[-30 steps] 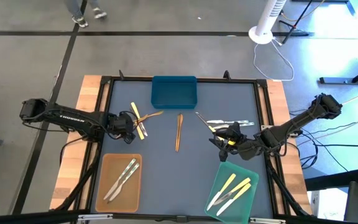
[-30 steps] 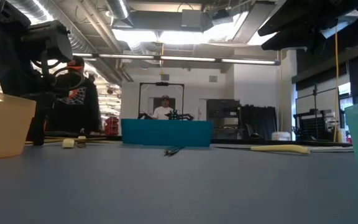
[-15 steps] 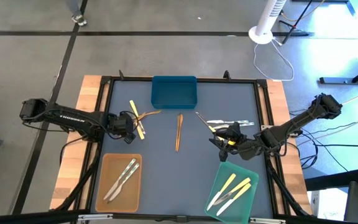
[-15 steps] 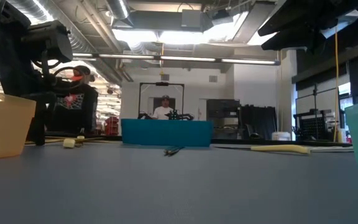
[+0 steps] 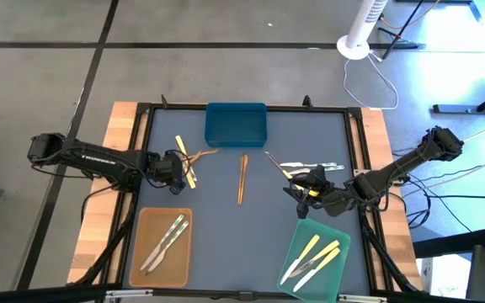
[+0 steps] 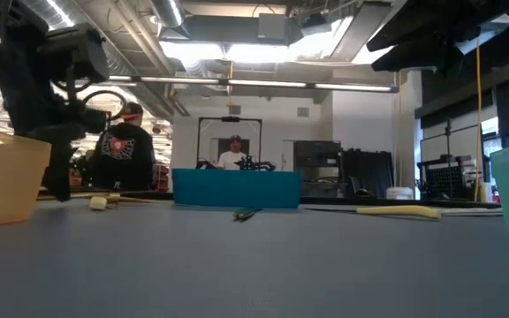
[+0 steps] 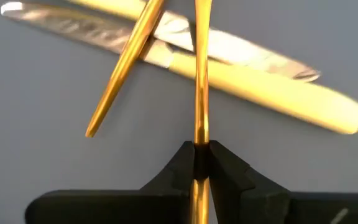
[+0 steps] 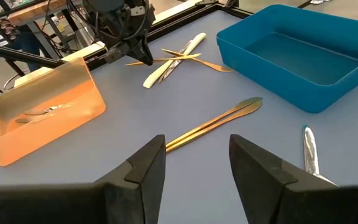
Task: Sort silverware by color (type)
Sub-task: Put the gold knife into the blue bin
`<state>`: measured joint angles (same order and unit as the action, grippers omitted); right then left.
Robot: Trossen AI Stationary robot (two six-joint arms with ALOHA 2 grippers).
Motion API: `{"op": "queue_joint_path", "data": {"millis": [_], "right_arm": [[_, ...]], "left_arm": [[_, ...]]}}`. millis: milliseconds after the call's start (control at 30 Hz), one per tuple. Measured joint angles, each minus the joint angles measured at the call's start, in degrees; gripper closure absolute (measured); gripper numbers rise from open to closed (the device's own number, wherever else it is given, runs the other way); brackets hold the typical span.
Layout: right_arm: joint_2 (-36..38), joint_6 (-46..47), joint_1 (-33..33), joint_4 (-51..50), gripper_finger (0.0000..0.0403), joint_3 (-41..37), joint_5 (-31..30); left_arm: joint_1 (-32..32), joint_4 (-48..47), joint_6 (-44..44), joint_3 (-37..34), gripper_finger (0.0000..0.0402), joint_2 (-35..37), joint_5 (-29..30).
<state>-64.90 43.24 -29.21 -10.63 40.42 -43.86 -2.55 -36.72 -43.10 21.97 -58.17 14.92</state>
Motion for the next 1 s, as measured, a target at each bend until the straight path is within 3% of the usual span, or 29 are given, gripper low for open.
{"op": "queue_joint_path", "data": {"millis": [667, 867, 1000], "right_arm": [[0.00, -0.02, -0.01, -0.07, 0.0240, 0.00, 0.00], [0.00, -0.02, 0.00, -0.07, 0.0239, 0.00, 0.00], [0.00, -0.02, -0.01, -0.04, 0.0239, 0.00, 0.00]], "left_arm": [[0.00, 0.05, 7.71, 12.30, 0.0378, 0.07, -5.83], [0.00, 2.34, 12.01, 19.21, 0.0378, 0.09, -0.03], [-0.12, 12.52, 19.09, 21.39, 0.0379, 0.09, 5.00]]}}
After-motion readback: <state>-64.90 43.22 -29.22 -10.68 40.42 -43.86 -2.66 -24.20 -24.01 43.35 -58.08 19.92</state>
